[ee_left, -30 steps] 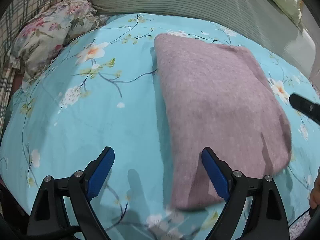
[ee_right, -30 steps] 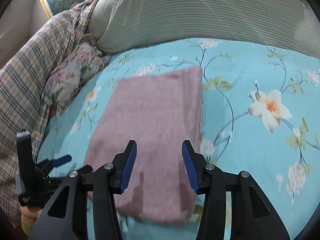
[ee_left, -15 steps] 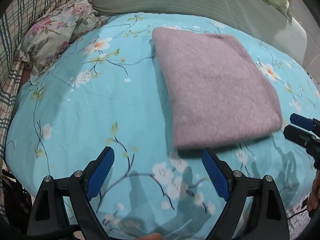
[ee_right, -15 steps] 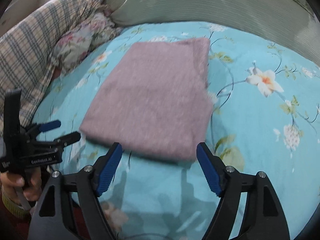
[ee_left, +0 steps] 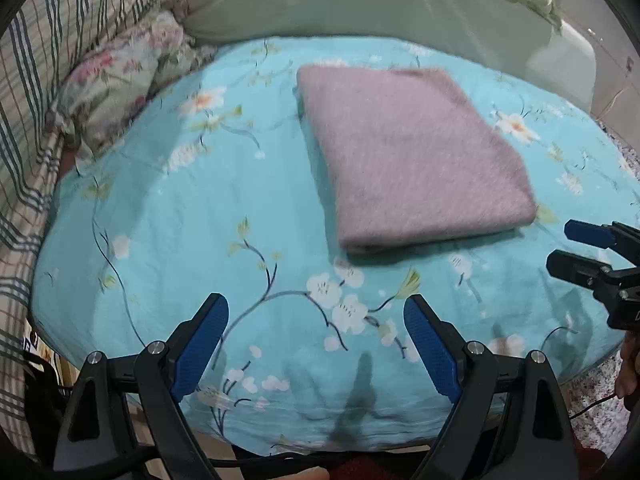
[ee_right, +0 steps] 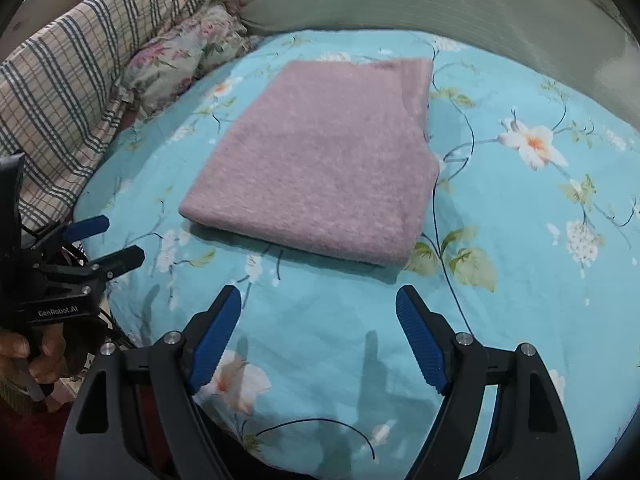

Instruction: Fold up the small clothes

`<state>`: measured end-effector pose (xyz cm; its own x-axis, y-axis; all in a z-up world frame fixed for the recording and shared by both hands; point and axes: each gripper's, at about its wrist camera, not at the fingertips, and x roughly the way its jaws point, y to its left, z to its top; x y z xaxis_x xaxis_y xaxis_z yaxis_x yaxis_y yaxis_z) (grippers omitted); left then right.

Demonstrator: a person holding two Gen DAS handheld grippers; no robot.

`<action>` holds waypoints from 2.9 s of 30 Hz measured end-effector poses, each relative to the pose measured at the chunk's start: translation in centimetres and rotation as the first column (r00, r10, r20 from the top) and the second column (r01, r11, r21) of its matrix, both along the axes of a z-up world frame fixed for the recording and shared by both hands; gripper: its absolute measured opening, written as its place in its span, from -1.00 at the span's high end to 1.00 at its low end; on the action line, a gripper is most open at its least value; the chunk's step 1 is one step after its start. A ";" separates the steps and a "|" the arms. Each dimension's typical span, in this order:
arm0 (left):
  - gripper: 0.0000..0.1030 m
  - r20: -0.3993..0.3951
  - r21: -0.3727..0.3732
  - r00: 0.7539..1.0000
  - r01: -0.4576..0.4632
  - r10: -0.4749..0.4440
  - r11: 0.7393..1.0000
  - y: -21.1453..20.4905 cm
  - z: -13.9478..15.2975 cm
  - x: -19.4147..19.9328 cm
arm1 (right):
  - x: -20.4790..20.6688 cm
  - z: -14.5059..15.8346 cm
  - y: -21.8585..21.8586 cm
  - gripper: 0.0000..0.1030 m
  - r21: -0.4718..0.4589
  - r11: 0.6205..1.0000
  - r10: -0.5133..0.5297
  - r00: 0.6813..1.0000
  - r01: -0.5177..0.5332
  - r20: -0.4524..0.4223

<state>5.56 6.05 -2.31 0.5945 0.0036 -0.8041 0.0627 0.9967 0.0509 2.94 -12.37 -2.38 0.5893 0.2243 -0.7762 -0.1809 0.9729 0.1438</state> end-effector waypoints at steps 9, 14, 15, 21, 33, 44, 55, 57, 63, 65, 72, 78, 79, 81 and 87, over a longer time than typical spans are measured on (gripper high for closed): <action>-0.80 0.047 0.022 0.999 0.003 -0.004 1.000 -1.0 1.9 -0.2 | -0.5 1.6 0.1 -0.74 0.029 1.000 0.002 0.999 -0.003 0.048; -0.80 0.026 0.024 1.000 0.000 -0.001 1.000 -1.1 1.4 0.4 | -0.2 0.6 0.1 -0.74 0.031 1.000 -0.001 1.000 0.000 0.016; -0.80 0.024 0.026 1.000 0.000 -0.001 1.000 -1.1 1.3 0.4 | -0.1 0.6 0.1 -0.74 0.033 0.999 0.000 1.000 0.000 0.014; -0.80 0.023 0.032 1.000 -0.007 0.006 0.999 -1.0 1.2 0.5 | -0.1 0.3 0.1 -0.74 0.033 0.999 -0.002 1.000 0.002 0.014; -0.80 0.025 0.037 1.000 -0.008 0.007 0.999 -1.0 1.1 0.9 | 0.0 0.2 -0.1 -0.74 0.036 0.999 -0.010 1.000 0.009 0.008; -0.80 0.036 0.054 0.999 -0.001 -0.001 0.999 -1.7 1.3 1.4 | 0.3 0.2 -0.4 -0.74 0.046 0.999 -0.017 1.000 0.016 0.007; -0.80 0.041 0.054 0.999 0.003 -0.005 0.999 -2.0 1.4 1.5 | 0.4 0.2 -0.6 -0.74 0.055 0.998 -0.021 1.000 0.021 0.007; -0.80 0.042 0.054 0.999 0.004 -0.007 0.999 -2.1 1.4 1.6 | 0.4 0.1 -0.6 -0.74 0.056 0.998 -0.022 1.000 0.021 0.007; -0.80 0.045 0.057 0.999 0.010 -0.013 0.998 -2.3 1.5 1.5 | 0.4 0.2 -0.6 -0.74 0.055 0.998 -0.023 1.000 0.023 0.007; -0.80 0.046 0.058 0.999 0.011 -0.014 0.998 -2.2 1.5 1.4 | 0.4 0.2 -0.5 -0.74 0.056 0.998 -0.025 1.000 0.025 0.007; -0.80 0.046 0.058 0.999 0.013 -0.015 0.998 -2.3 1.5 1.4 | 0.4 0.2 -0.5 -0.74 0.056 0.998 -0.027 1.000 0.027 0.006; -0.80 0.049 0.062 0.999 0.013 -0.017 0.998 -2.2 1.5 1.4 | 0.4 0.2 -0.4 -0.74 0.058 0.998 -0.027 1.000 0.027 0.008; -0.80 0.049 0.062 0.999 0.013 -0.016 0.998 -2.2 1.5 1.4 | 0.4 0.3 -0.4 -0.74 0.058 0.998 -0.027 1.000 0.027 0.008; -0.80 0.048 0.061 0.999 0.011 -0.014 0.998 -2.2 1.5 1.4 | 0.3 0.3 -0.4 -0.74 0.058 0.998 -0.029 1.000 0.029 0.010; -0.80 0.053 0.062 0.998 0.013 -0.017 0.998 -2.2 1.7 1.4 | 0.4 0.4 -0.4 -0.74 0.059 0.998 -0.029 1.000 0.028 0.009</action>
